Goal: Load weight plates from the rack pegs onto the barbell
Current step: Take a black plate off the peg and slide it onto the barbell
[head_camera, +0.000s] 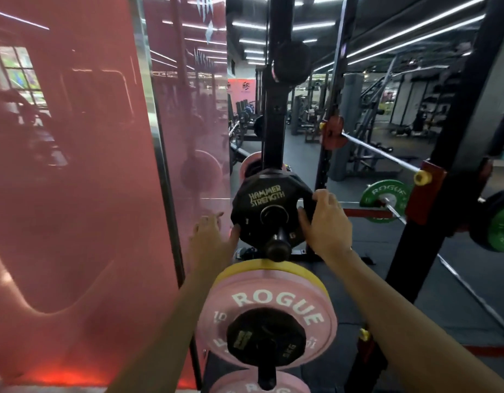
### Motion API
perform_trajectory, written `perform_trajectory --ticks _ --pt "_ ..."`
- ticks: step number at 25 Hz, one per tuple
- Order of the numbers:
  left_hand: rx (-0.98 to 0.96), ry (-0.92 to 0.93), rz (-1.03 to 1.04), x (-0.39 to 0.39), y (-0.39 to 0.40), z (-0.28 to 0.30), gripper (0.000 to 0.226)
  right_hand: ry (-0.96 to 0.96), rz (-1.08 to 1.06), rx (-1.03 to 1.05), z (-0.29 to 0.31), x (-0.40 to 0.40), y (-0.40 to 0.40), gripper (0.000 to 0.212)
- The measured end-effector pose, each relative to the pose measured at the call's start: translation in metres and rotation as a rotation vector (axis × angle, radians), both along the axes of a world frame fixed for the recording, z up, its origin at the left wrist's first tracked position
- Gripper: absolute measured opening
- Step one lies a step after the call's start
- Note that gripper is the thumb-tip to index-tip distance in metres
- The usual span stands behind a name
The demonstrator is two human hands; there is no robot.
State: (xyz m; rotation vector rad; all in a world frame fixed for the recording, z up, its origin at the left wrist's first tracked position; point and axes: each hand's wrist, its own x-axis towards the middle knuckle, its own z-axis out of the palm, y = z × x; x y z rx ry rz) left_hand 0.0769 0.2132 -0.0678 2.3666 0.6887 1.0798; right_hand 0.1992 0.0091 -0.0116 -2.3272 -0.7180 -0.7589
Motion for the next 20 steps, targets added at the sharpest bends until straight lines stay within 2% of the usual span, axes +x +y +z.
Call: perform_trajectory --ticks 4,8,14,20 --pt "0.006 -0.025 -0.106 0.032 0.008 -0.003 0.063 -0.027 -0.1 -0.069 -0.003 0.015 0.012 0.037" --pt "0.023 -0.086 -0.121 0.037 0.006 -0.004 0.032 -0.022 -0.163 -0.139 -0.003 0.016 0.015 0.032" --pt "0.019 -0.102 -0.155 0.031 0.005 -0.005 0.043 0.045 -0.185 -0.149 0.002 -0.002 0.01 0.033" --pt "-0.015 -0.181 -0.216 -0.003 -0.01 0.003 0.031 0.062 -0.19 -0.106 -0.003 -0.044 -0.014 0.032"
